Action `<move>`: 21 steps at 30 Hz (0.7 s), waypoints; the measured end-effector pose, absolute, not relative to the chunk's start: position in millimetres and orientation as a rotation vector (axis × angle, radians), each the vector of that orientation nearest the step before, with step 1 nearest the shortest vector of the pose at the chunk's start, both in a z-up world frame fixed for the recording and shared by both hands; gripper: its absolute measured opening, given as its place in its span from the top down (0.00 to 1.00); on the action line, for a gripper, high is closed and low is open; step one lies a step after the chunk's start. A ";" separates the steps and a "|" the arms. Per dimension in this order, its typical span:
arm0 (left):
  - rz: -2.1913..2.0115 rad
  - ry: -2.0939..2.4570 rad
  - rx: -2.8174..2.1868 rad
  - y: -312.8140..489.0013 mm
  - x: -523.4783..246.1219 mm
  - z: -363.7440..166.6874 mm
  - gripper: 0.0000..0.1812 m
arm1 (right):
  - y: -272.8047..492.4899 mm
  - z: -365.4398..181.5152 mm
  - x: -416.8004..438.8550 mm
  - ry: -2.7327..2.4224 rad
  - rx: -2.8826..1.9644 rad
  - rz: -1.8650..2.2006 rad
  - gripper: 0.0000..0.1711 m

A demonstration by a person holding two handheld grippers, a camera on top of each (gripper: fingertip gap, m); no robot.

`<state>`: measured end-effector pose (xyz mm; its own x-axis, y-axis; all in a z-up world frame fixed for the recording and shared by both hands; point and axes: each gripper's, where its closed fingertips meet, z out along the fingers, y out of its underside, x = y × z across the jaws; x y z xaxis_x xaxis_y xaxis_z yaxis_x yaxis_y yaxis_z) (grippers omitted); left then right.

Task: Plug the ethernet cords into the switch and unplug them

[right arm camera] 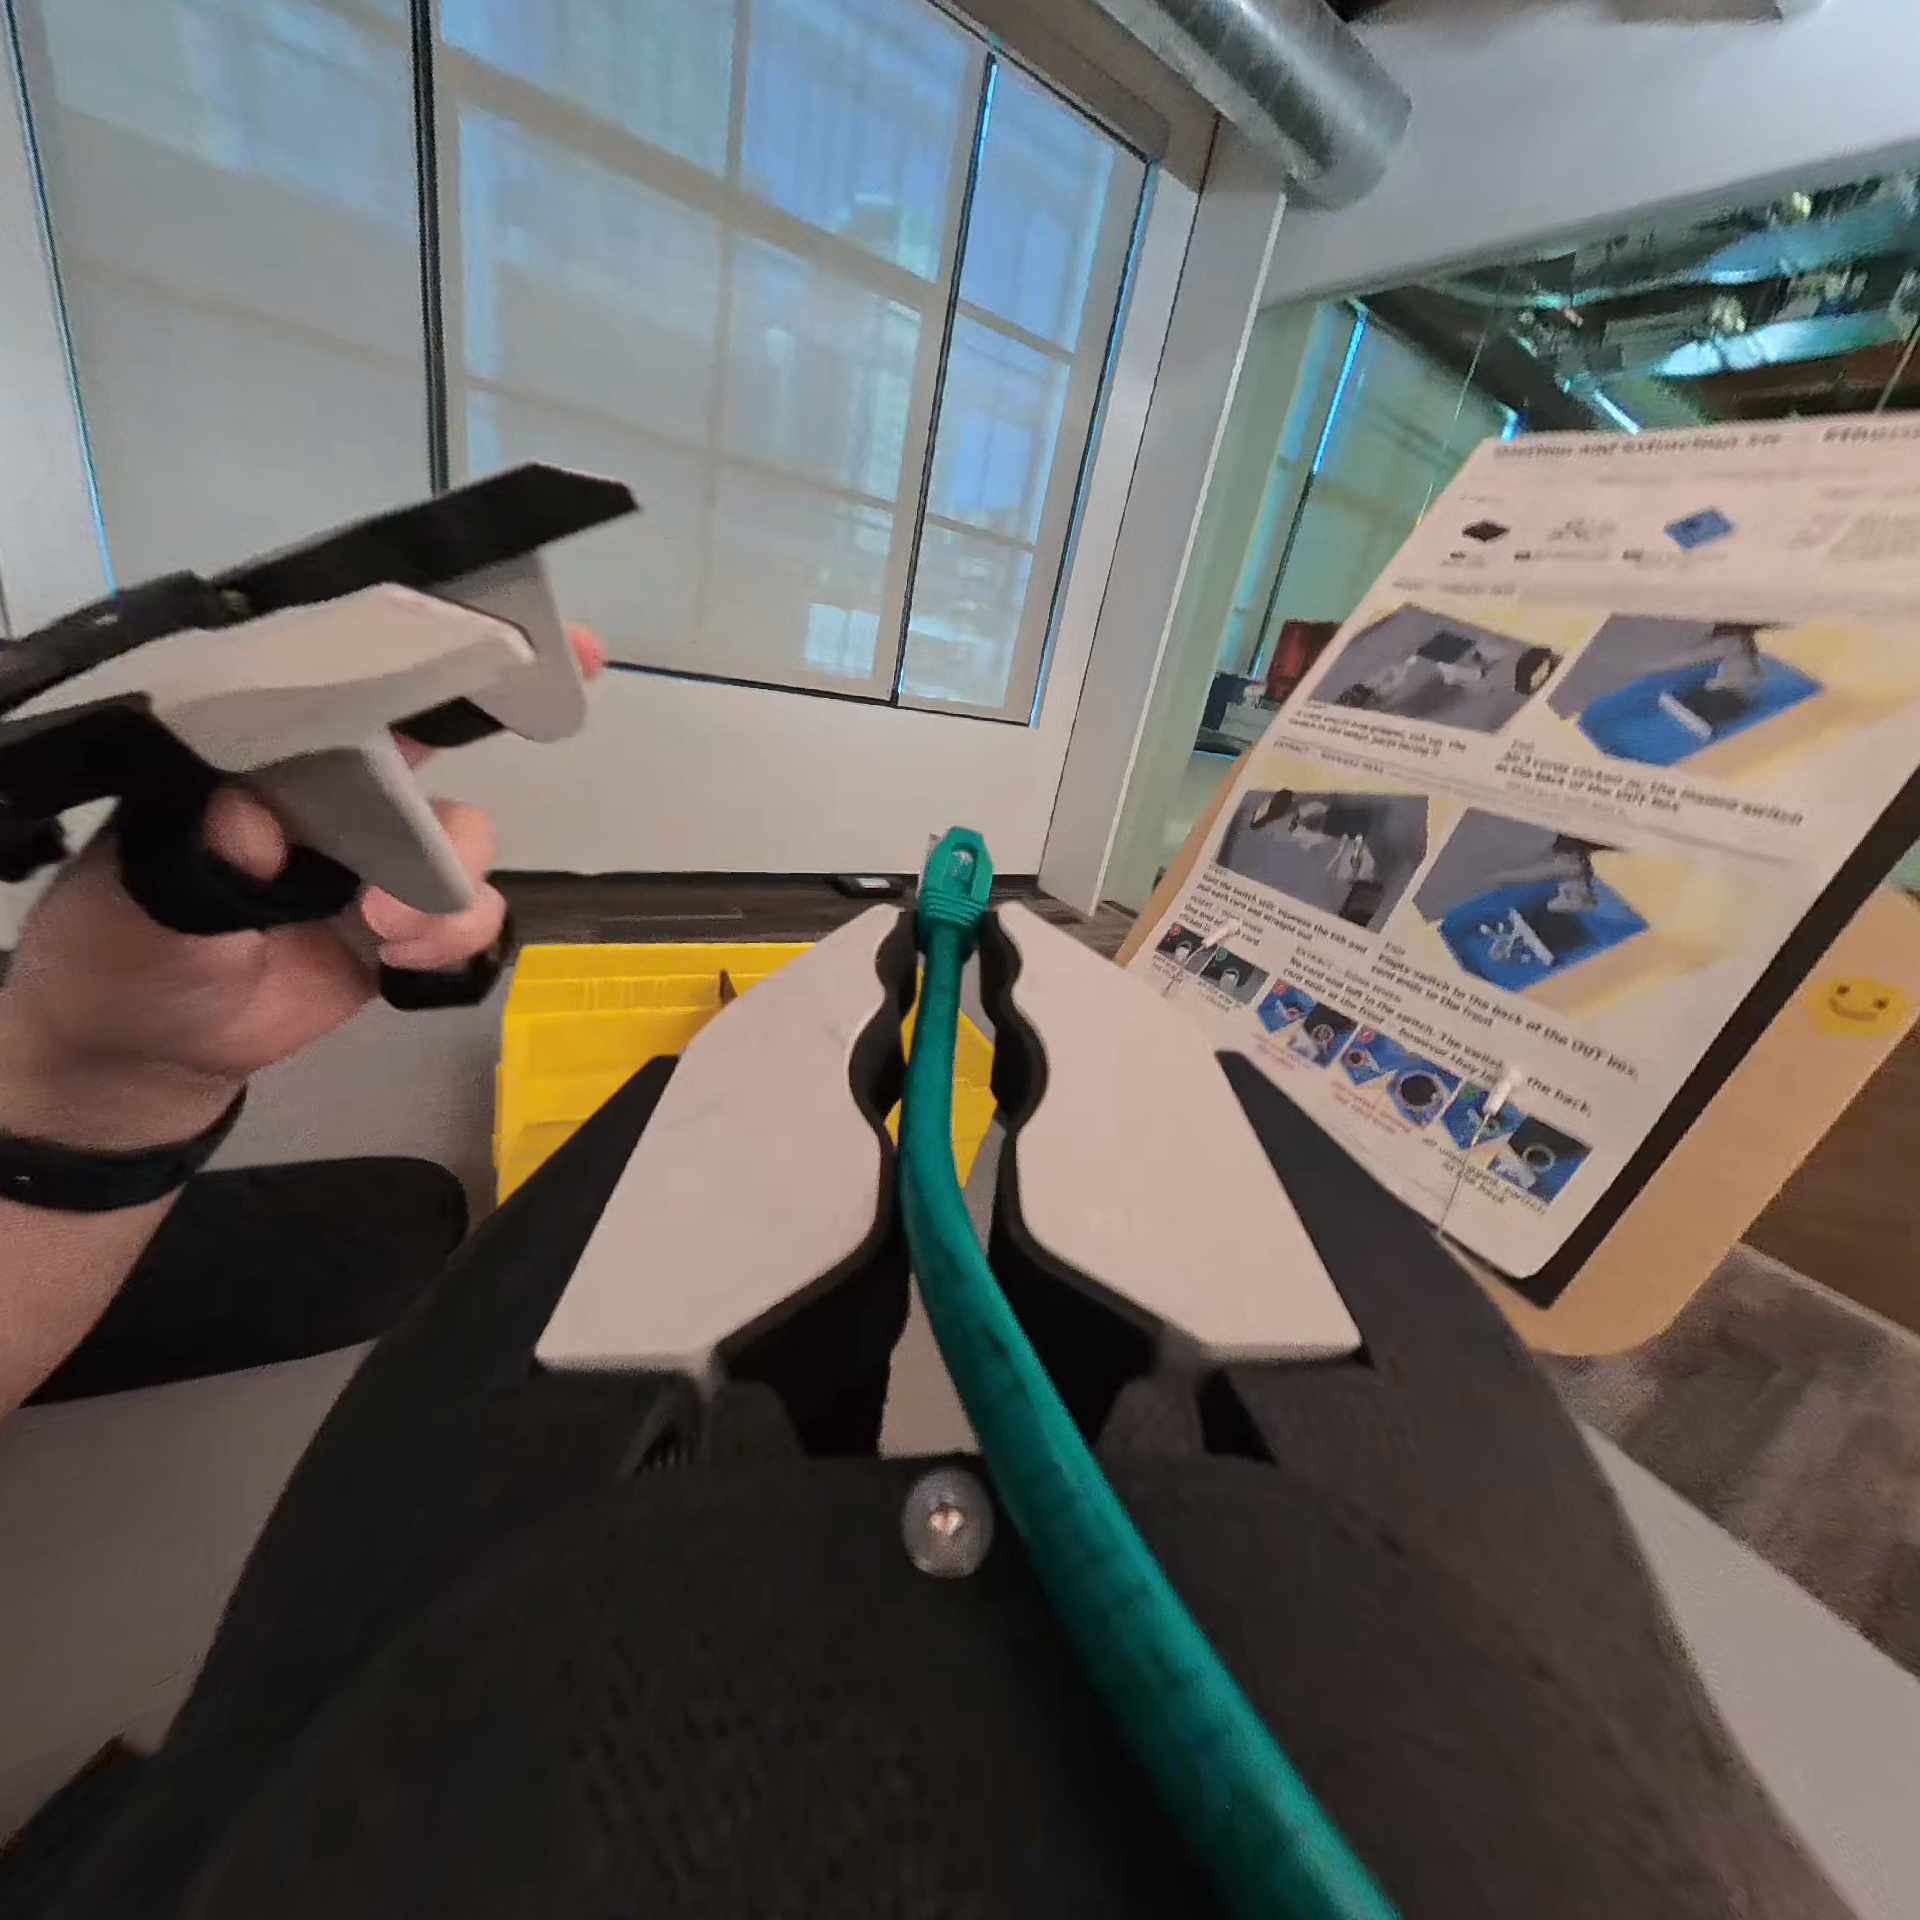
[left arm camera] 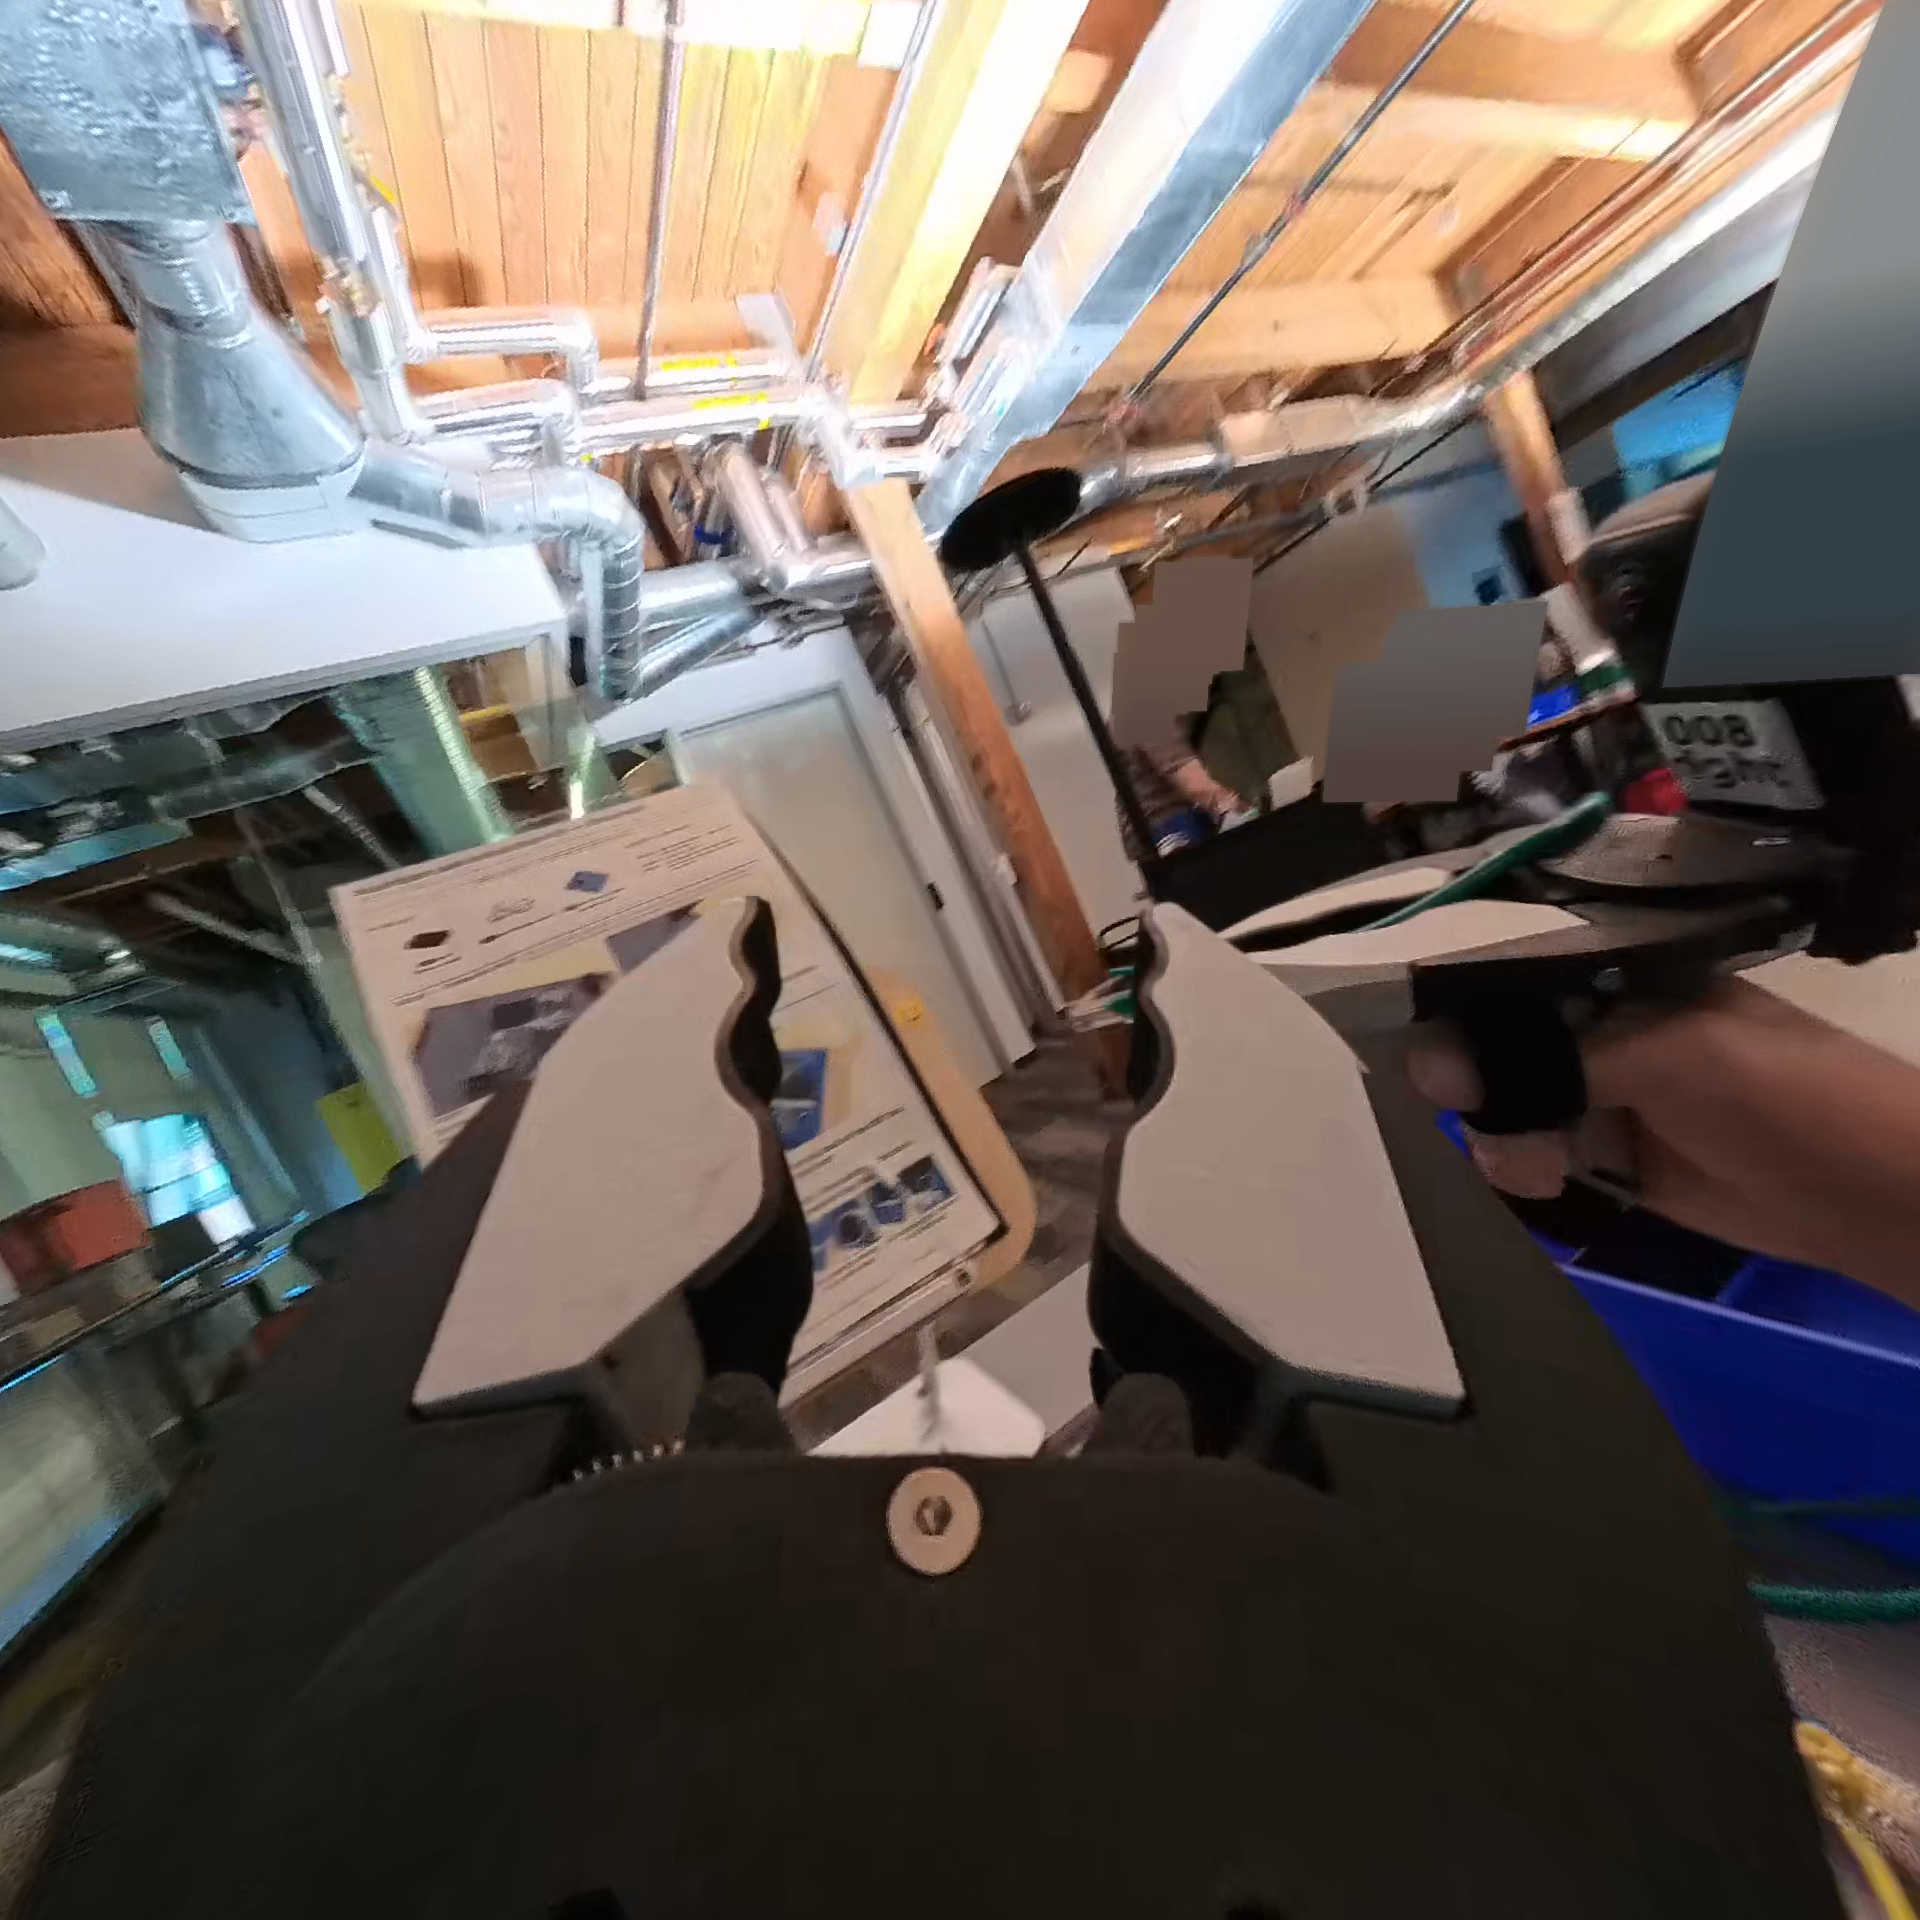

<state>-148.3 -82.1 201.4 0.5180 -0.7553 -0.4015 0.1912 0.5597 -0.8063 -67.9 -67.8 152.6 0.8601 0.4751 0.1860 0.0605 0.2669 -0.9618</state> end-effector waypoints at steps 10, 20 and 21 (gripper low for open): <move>-0.822 1.138 -1.125 -111.0 -179.9 132.7 0.59 | -53.1 105.5 -81.8 -0.706 -1.521 0.318 0.93; -0.406 1.251 -1.531 -169.1 -213.3 -87.5 0.54 | -27.3 65.7 -89.4 -0.762 -1.547 0.277 0.93; -0.406 1.250 -1.542 -171.0 -213.0 -92.0 0.55 | -30.2 67.5 -92.7 -0.776 -1.535 0.286 0.93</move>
<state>-213.0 -171.0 -92.0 0.3940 -0.8562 -0.3342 -0.4961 0.1080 -0.8615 -92.7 -30.2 67.5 0.7363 0.6207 0.2694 0.2979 0.0601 -0.9527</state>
